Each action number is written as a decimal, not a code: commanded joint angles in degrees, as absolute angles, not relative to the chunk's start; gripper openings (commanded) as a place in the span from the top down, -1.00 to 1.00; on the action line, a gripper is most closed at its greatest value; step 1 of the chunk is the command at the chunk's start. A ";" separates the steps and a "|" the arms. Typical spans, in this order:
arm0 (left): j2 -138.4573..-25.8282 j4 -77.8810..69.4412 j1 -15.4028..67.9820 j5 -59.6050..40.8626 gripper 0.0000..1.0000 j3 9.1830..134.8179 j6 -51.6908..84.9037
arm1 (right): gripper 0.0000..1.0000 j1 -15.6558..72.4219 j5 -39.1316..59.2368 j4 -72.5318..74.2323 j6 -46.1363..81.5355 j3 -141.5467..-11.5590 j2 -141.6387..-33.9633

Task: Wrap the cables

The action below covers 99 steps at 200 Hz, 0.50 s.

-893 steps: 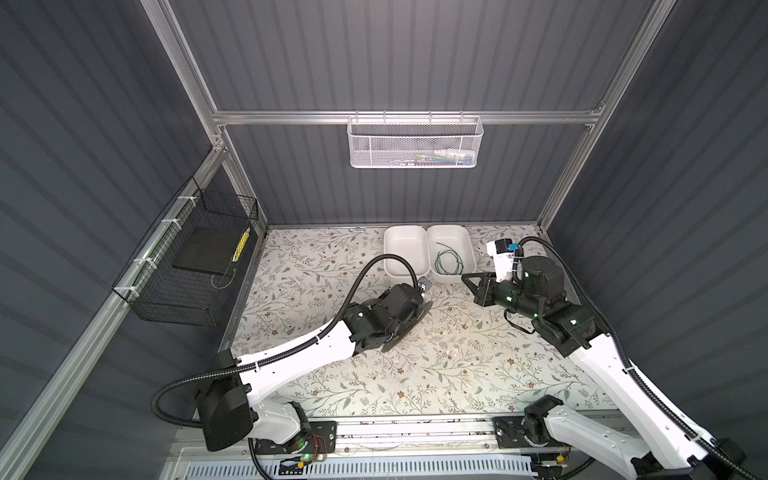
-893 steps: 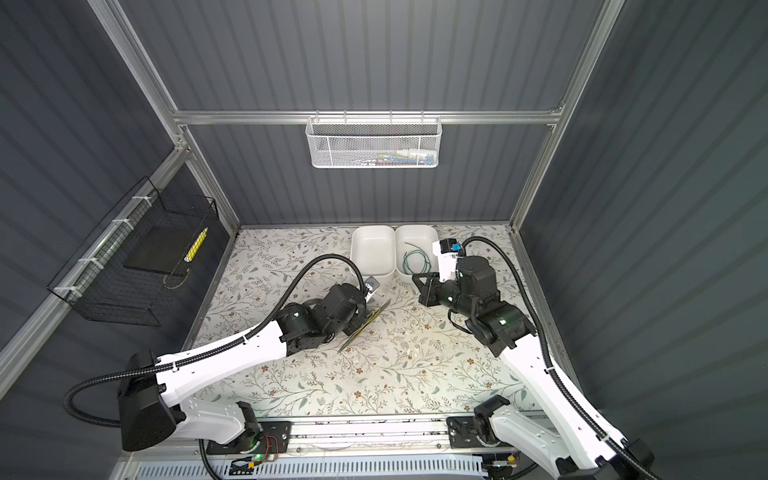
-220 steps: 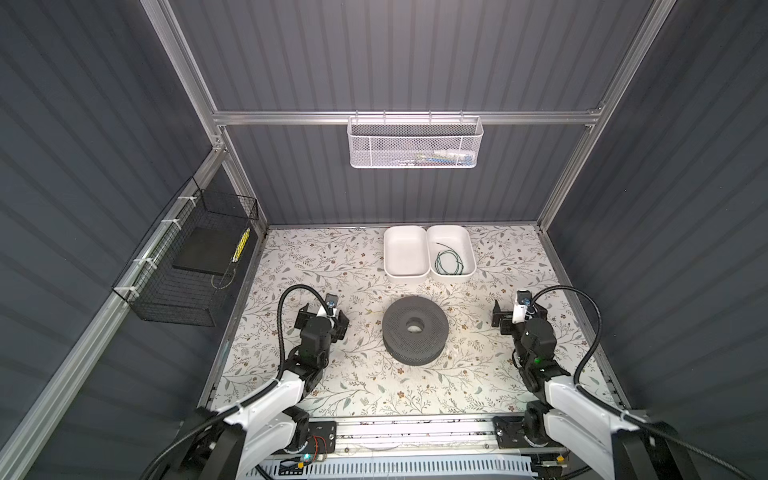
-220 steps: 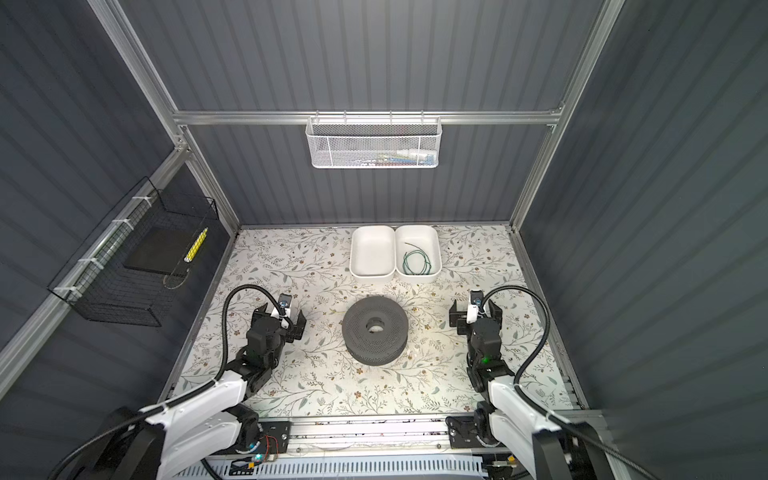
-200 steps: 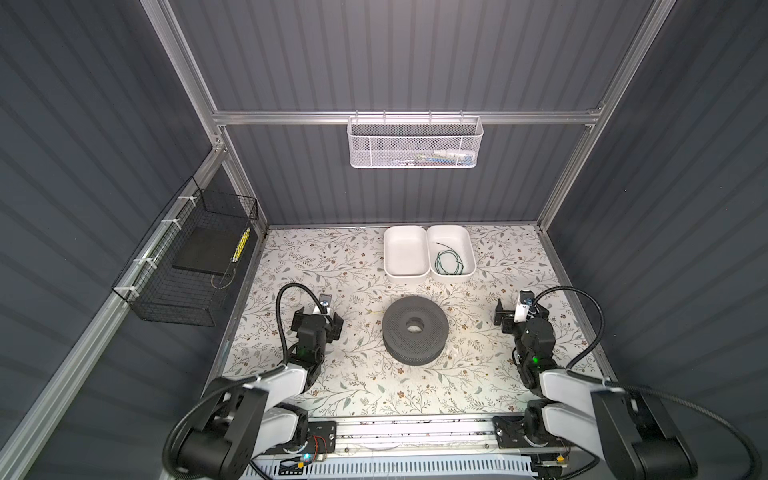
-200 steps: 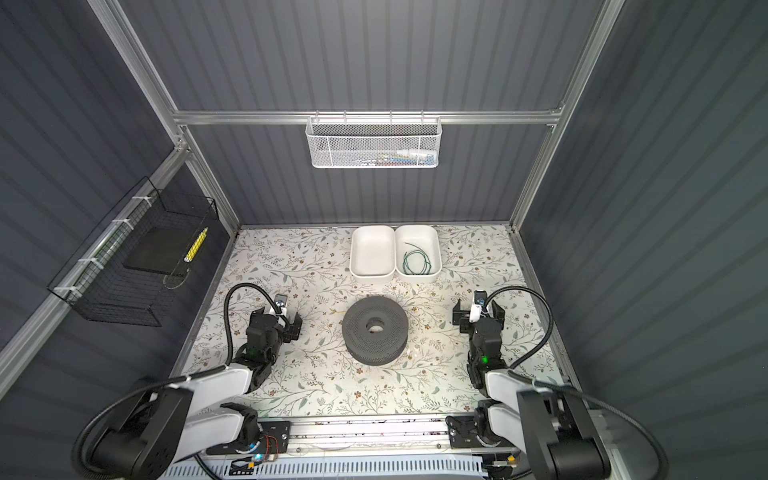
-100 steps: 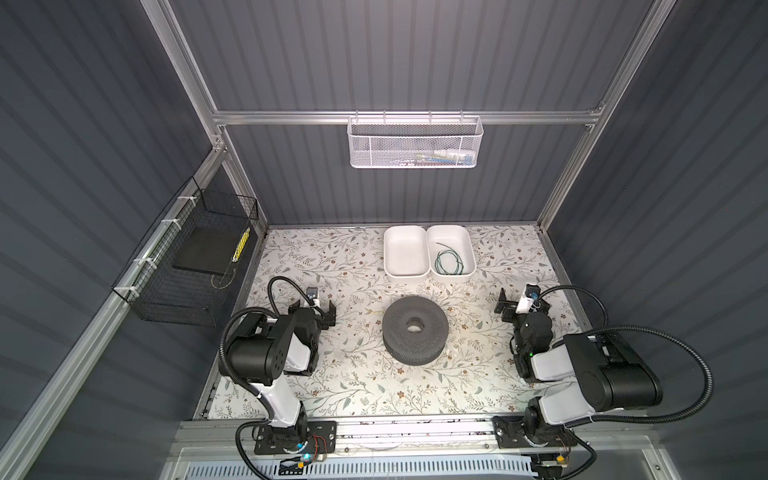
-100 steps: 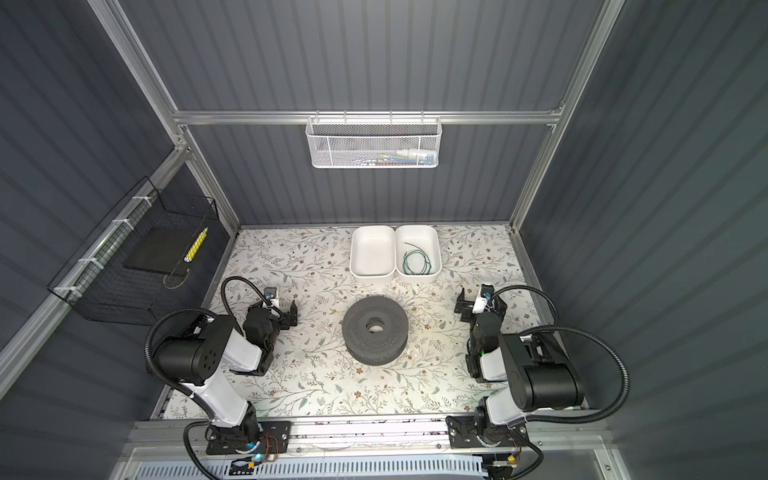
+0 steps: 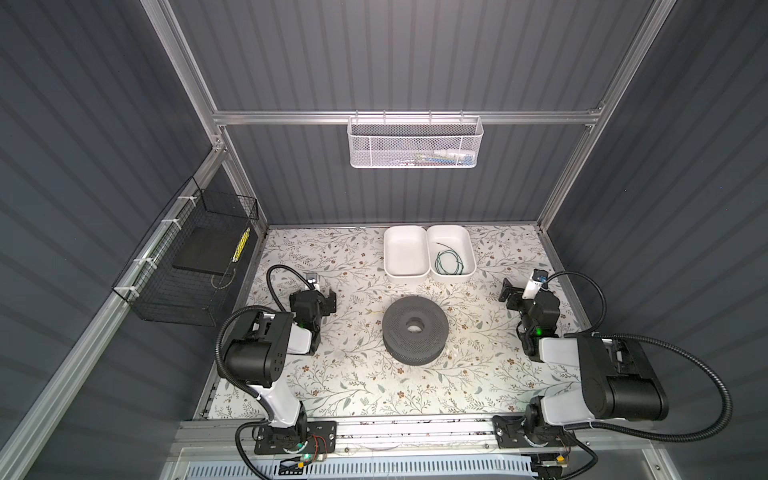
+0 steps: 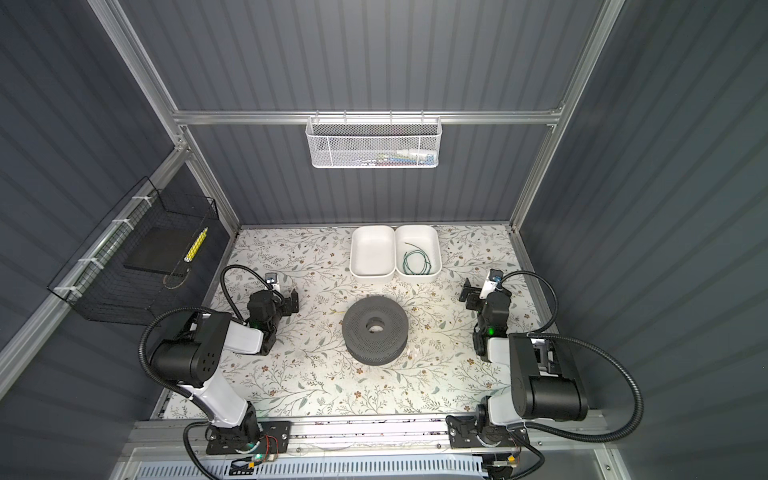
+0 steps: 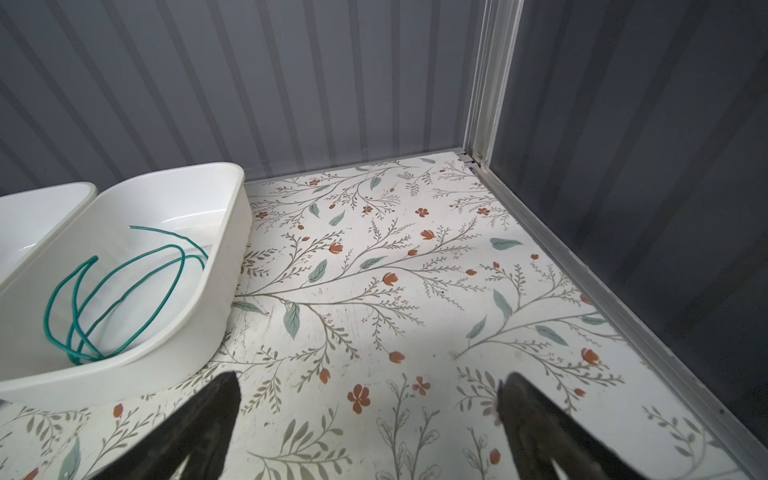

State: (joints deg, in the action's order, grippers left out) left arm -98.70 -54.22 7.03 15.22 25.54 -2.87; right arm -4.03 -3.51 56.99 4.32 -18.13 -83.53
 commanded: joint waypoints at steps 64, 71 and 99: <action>-98.52 -53.87 6.63 16.31 -0.99 26.35 -1.85 | -0.98 -3.87 -2.81 56.87 4.61 -17.84 -83.27; -98.53 -53.88 6.65 16.26 -0.99 26.37 -1.80 | -0.98 -3.87 -2.79 56.87 4.70 -17.84 -83.36; -98.53 -53.79 6.63 16.27 -0.99 26.46 -1.87 | -0.98 -3.87 -2.74 56.78 4.64 -17.92 -83.32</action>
